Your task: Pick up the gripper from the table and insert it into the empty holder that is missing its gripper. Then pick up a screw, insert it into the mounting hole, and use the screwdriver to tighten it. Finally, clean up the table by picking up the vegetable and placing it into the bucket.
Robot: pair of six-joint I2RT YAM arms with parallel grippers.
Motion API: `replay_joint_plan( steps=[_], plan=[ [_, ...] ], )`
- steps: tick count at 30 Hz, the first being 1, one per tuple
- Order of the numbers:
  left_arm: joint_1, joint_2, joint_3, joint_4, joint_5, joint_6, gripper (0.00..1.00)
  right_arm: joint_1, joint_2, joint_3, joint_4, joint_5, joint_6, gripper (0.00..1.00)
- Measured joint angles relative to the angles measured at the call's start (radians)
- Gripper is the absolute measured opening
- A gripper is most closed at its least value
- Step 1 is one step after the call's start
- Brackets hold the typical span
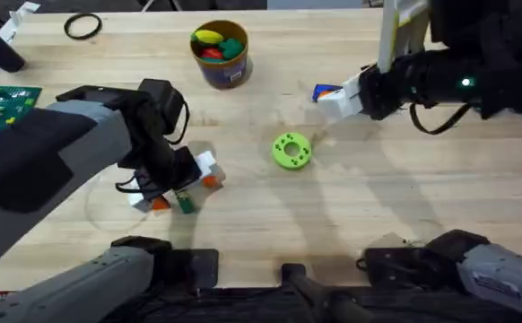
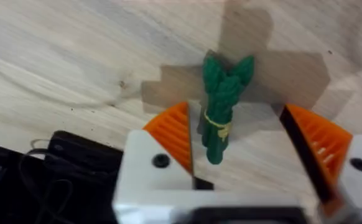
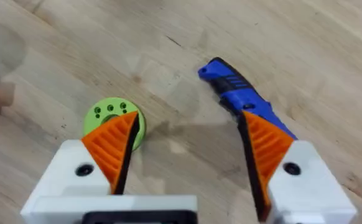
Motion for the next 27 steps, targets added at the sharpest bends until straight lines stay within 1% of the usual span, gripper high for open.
replay_joint_plan(
  steps=[1, 2, 3, 6, 7, 8, 12, 16, 19, 22, 27],
  plan=[
    [0.0, 0.0, 0.0, 0.003, 0.003, -0.004, 0.844, 0.0, 0.0, 0.0, 0.0, 0.0, 0.0, 0.943],
    [0.0, 0.0, 0.0, 0.005, 0.004, -0.008, 0.76, 0.0, 0.0, 0.0, 0.0, 0.0, 0.0, 0.943],
    [-0.001, 0.0, -0.001, 0.006, 0.002, -0.009, 0.641, 0.0, 0.0, 0.0, 0.0, 0.0, 0.0, 0.943],
    [-0.001, 0.003, 0.0, -0.002, -0.008, -0.012, 0.17, 0.0, 0.0, 0.0, 0.0, 0.0, 0.0, 0.943],
    [-0.001, 0.003, 0.002, -0.004, -0.009, -0.013, 0.061, 0.0, 0.0, 0.0, 0.0, 0.0, 0.0, 0.943],
    [-0.001, 0.003, 0.006, -0.01, -0.011, -0.013, 0.023, 0.0, 0.0, 0.0, 0.0, 0.0, 0.0, 0.943],
    [-0.001, 0.006, 0.072, -0.048, -0.018, -0.015, 0.021, 0.0, 0.0, 0.0, 0.0, 0.0, 0.0, 0.943],
    [-0.001, 0.011, 0.204, -0.055, -0.022, -0.014, 0.021, 0.0, 0.0, 0.0, 0.0, 0.0, 0.0, 0.943],
    [-0.001, 0.011, 0.298, -0.022, -0.024, -0.013, 0.02, 0.0, 0.0, 0.0, 0.0, 0.0, 0.0, 0.943],
    [-0.001, 0.011, 0.362, 0.08, -0.025, -0.013, 0.02, 0.0, 0.0, 0.0, 0.0, 0.0, 0.0, 0.943],
    [-0.001, 0.014, 0.388, 0.351, -0.015, -0.013, 0.019, 0.0, 0.0, 0.0, 0.002, 0.0, 0.0, 0.943]
  ],
)
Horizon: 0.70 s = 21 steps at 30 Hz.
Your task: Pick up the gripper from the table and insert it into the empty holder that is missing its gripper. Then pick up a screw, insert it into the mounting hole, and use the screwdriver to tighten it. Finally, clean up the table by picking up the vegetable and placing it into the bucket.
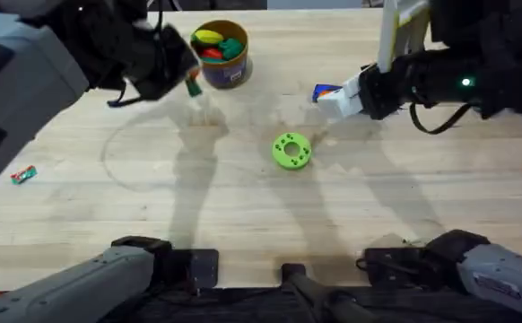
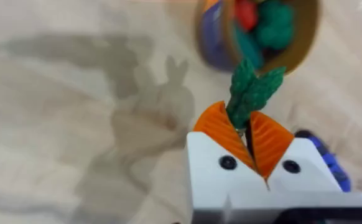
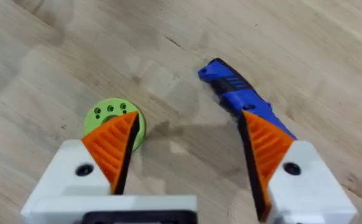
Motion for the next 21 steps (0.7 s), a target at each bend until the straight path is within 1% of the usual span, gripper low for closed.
replay_joint_plan(
  steps=[2, 4, 10, 16, 19, 21],
  plan=[
    [0.0, 0.012, 0.002, 0.077, 0.013, 0.0, 0.019, 0.0, 0.0, 0.0, 0.0, 0.0, 0.0, 0.943],
    [0.0, 0.037, 0.015, 0.107, 0.024, -0.001, 0.019, 0.0, 0.0, 0.0, 0.002, 0.0, 0.0, 0.943],
    [0.0, 0.172, 0.093, 0.109, 0.05, 0.002, 0.019, 0.0, 0.0, 0.0, 0.002, 0.0, 0.0, 0.943],
    [0.0, 0.31, 0.215, 0.117, 0.059, 0.018, 0.019, 0.0, 0.0, 0.0, 0.002, 0.0, 0.0, 0.943],
    [0.0, 0.358, 0.253, 0.152, 0.071, 0.02, 0.019, 0.0, 0.0, 0.0, 0.002, 0.0, 0.0, 0.943],
    [0.0, 0.381, 0.26, 0.186, 0.079, 0.02, 0.019, 0.0, 0.0, 0.0, 0.001, 0.0, 0.0, 0.943]
  ],
)
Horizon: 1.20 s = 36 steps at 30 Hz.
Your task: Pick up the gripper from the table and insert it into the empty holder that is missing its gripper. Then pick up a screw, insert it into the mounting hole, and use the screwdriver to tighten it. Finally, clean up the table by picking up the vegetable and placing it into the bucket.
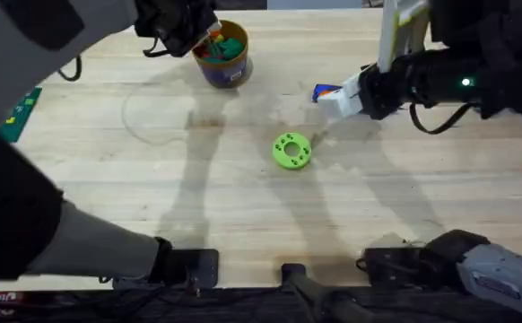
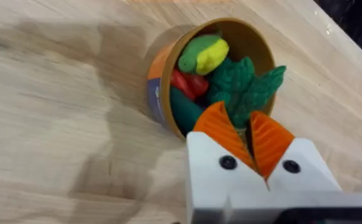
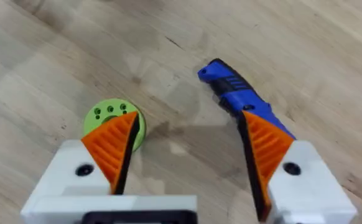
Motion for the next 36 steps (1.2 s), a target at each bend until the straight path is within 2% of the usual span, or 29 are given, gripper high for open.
replay_joint_plan(
  steps=[2, 4, 5, 8, 10, 11, 16, 20, 27, 32, 36],
  plan=[
    [0.0, 0.021, 0.001, 0.019, 0.006, 0.0, 0.025, 0.0, 0.0, 0.0, 0.001, 0.0, 0.0, 0.943],
    [0.0, 0.043, 0.001, 0.034, 0.013, 0.001, 0.111, 0.0, 0.0, 0.0, 0.0, 0.0, 0.0, 0.943],
    [0.0, 0.051, 0.001, 0.04, 0.015, 0.005, 0.202, 0.0, 0.0, 0.0, 0.001, 0.0, 0.0, 0.943],
    [0.0, 0.064, 0.001, 0.049, 0.021, 0.003, 0.582, 0.0, 0.0, 0.0, 0.001, 0.0, 0.0, 0.943],
    [0.0, 0.064, 0.002, 0.054, 0.025, 0.002, 0.875, 0.0, 0.0, 0.0, 0.001, 0.0, 0.0, 0.943],
    [-0.001, 0.062, 0.006, 0.058, 0.025, 0.001, 0.957, 0.0, 0.0, 0.0, 0.001, 0.0, 0.0, 0.943],
    [0.0, 0.057, 0.013, 0.039, 0.042, 0.018, 0.988, 0.0, 0.0, 0.0, 0.002, 0.004, 0.0, 0.943],
    [0.003, 0.021, 0.055, -0.11, 0.052, 0.085, 0.988, 0.0, -0.001, 0.0, -0.001, 0.035, 0.0, 0.943],
    [0.005, -0.177, 0.167, -0.427, 0.048, 0.313, 0.986, 0.0, -0.089, 0.0, -0.004, 0.056, 0.013, 0.943],
    [0.005, -0.326, 0.181, -0.677, 0.047, 0.465, 0.988, 0.0, -0.214, -0.001, -0.007, 0.06, 0.069, 0.943],
    [0.005, -0.379, 0.18, -0.795, 0.047, 0.558, 0.988, 0.0, -0.283, -0.001, -0.054, 0.062, 0.098, 0.943]
  ],
)
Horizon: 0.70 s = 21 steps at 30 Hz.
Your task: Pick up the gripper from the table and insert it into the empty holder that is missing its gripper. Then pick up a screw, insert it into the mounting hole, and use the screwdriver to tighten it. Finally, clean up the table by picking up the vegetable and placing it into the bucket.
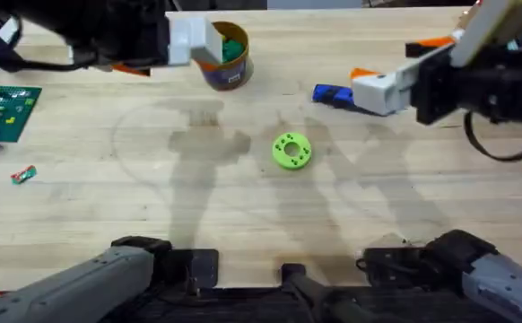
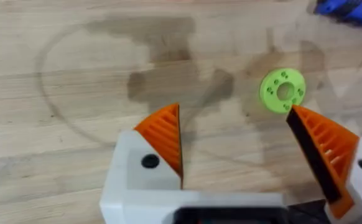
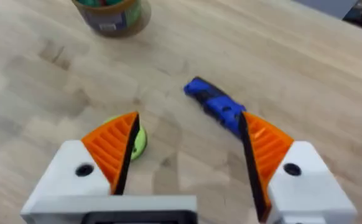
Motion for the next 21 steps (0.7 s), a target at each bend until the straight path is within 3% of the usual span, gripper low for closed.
replay_joint_plan(
  steps=[4, 8, 14, 21],
  plan=[
    [0.0, -0.008, 0.0, -0.025, 0.0, 0.045, 0.988, 0.0, -0.014, 0.0, -0.079, -0.004, 0.012, 0.943],
    [0.0, -0.003, 0.0, -0.026, 0.0, 0.063, 0.988, 0.0, -0.01, -0.001, -0.057, -0.039, 0.044, 0.943],
    [0.0, 0.001, 0.0, -0.026, 0.0, 0.07, 0.988, 0.0, -0.01, -0.001, -0.031, -0.072, 0.148, 0.943],
    [0.0, 0.001, 0.0, -0.026, 0.0, 0.07, 0.988, 0.0, -0.01, -0.001, -0.031, -0.072, 0.148, 0.943]
  ],
)
